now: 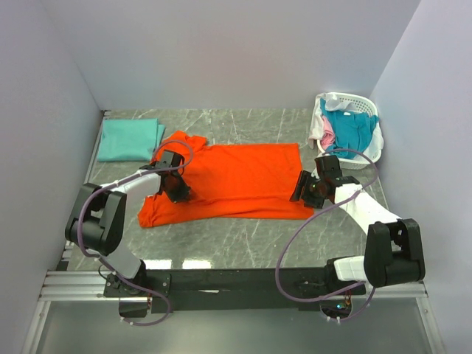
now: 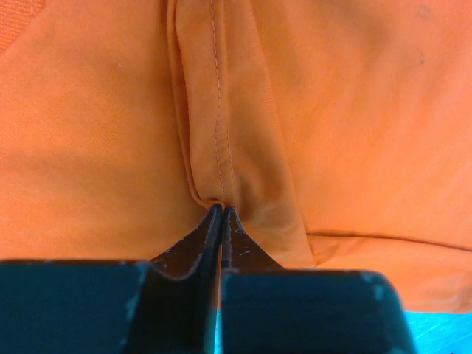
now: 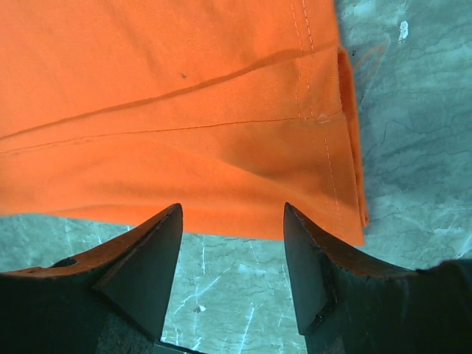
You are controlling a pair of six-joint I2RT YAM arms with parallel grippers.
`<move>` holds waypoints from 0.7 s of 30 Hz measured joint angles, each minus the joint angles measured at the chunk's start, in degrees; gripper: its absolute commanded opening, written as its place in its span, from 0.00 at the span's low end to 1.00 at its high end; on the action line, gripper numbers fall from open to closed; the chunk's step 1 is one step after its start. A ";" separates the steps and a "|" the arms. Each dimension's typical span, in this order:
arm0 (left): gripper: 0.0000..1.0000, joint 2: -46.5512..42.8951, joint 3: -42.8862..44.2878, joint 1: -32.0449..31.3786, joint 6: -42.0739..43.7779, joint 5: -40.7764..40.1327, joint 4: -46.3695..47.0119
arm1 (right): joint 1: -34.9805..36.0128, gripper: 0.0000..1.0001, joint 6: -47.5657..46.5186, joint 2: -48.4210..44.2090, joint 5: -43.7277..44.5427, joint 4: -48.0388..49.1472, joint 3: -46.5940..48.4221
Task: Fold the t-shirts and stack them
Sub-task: Fold the tshirt
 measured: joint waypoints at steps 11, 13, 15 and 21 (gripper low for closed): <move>0.01 -0.09 3.26 -0.46 3.28 -1.27 -1.46 | 0.00 0.63 -0.17 -0.13 0.44 -0.17 0.22; 0.01 -0.04 4.72 -0.68 4.13 -1.55 -1.64 | 0.00 0.64 -0.20 -0.22 0.59 -0.28 0.22; 0.01 0.00 6.10 -1.01 4.81 -1.64 -1.55 | 0.00 0.64 -0.22 -0.24 0.76 -0.42 0.22; 0.03 2.54 10.16 -2.29 6.99 -2.12 -2.29 | 0.00 0.64 -0.52 -0.24 1.01 -0.55 0.22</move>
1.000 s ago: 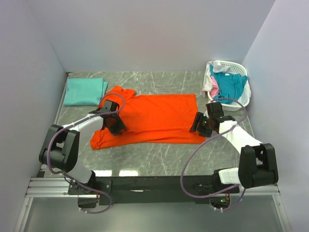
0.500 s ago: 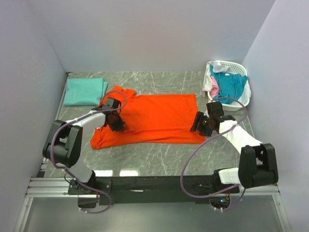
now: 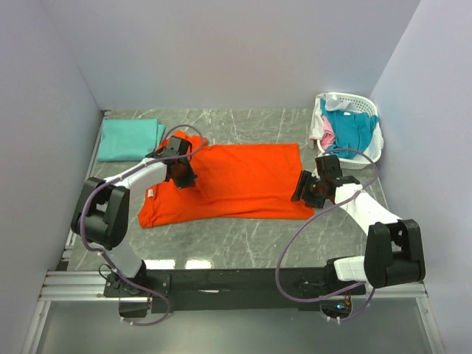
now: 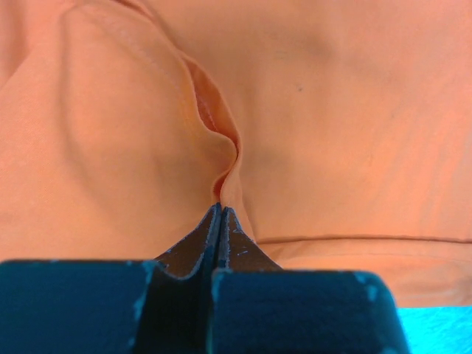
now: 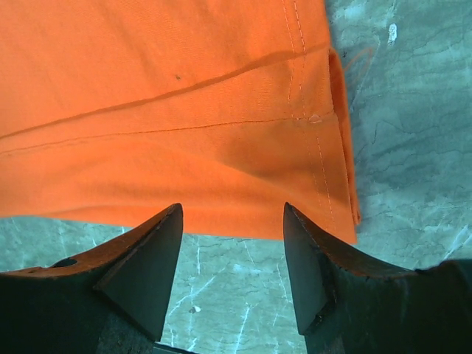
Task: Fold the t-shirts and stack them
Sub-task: Fold the tshirt
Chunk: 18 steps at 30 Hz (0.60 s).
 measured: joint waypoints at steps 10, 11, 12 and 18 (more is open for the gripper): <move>0.21 5.86 5.07 -1.90 2.03 -0.76 -1.20 | 0.00 0.64 -0.52 0.00 0.76 -0.35 0.02; 0.21 6.19 5.40 -1.99 2.08 -0.85 -1.18 | 0.00 0.64 -0.52 0.00 0.90 -0.48 0.02; 0.21 6.47 5.66 -1.99 2.12 -0.94 -1.18 | 0.00 0.64 -0.52 0.00 1.05 -0.61 0.02; 0.24 7.45 7.85 -2.08 2.27 -1.73 -1.05 | 0.00 0.64 -0.52 0.00 1.77 -1.22 0.59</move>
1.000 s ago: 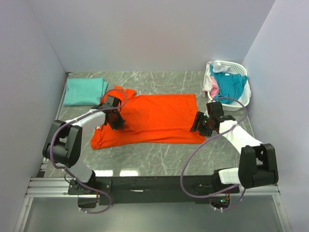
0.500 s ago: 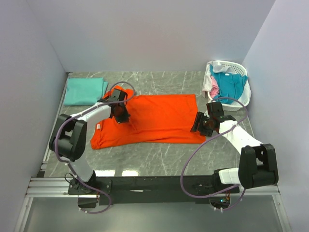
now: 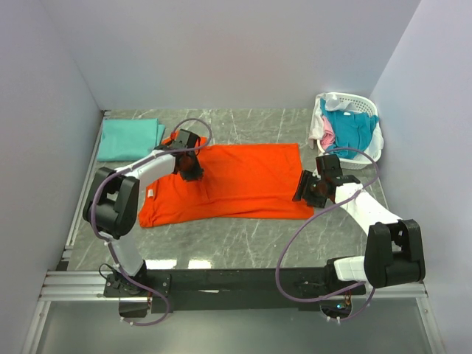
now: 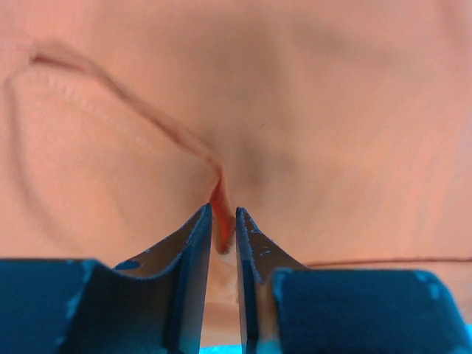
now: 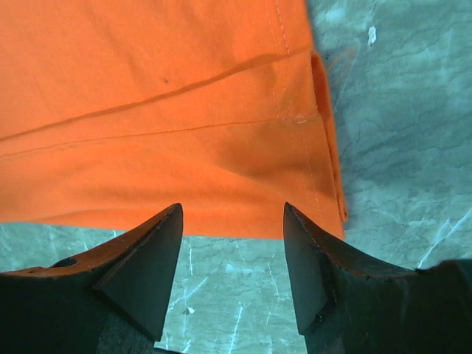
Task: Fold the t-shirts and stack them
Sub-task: Fold the tshirt
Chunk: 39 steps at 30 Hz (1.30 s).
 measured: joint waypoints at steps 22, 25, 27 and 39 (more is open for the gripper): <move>1.00 -11.23 -6.73 -0.02 -0.17 0.74 5.29 | 0.00 0.64 -0.46 -2.91 0.44 -0.35 0.07; 0.99 -13.11 -9.75 -0.28 -0.74 2.97 7.17 | 0.00 0.64 -0.46 -2.91 0.31 -0.33 0.07; 0.99 -12.66 -10.75 -0.85 -1.01 3.82 7.80 | 0.00 0.65 -0.46 -2.91 0.28 -0.31 0.07; 1.00 -2.12 -6.36 -2.56 -1.77 8.02 10.86 | 0.00 0.64 -0.46 -2.89 1.27 -0.37 0.07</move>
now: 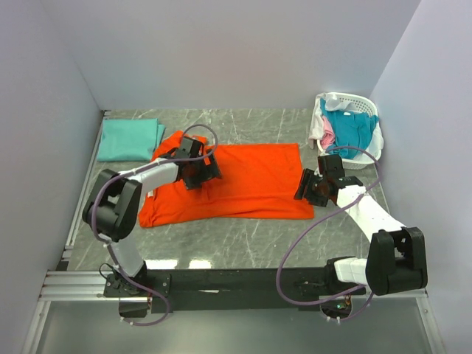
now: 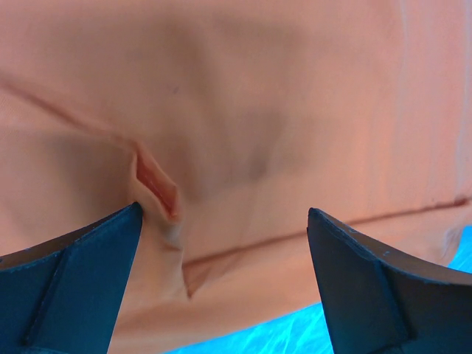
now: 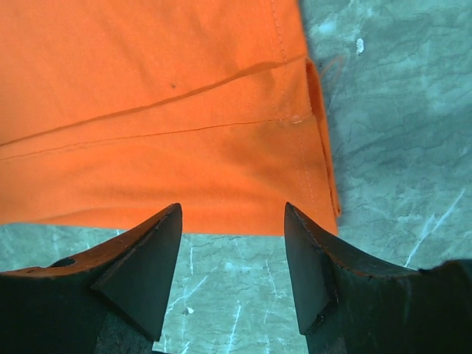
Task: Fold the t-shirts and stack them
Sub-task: Fold the tshirt
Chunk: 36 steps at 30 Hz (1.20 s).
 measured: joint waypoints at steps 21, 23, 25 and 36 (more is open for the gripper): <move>0.99 2.89 6.56 -0.35 0.57 -2.78 -3.45 | 0.33 0.65 -0.26 0.04 0.72 0.02 0.09; 0.99 -0.42 6.45 -0.35 0.59 -4.37 -4.17 | 0.94 0.66 -0.44 -0.39 0.70 0.09 0.09; 0.99 -3.80 6.01 -0.35 0.59 -5.75 -4.22 | 2.56 0.68 -0.68 -0.59 0.81 0.13 0.37; 1.00 -9.90 -6.40 0.55 -0.70 -10.19 -4.37 | 13.86 0.81 -0.26 7.67 3.72 2.97 6.10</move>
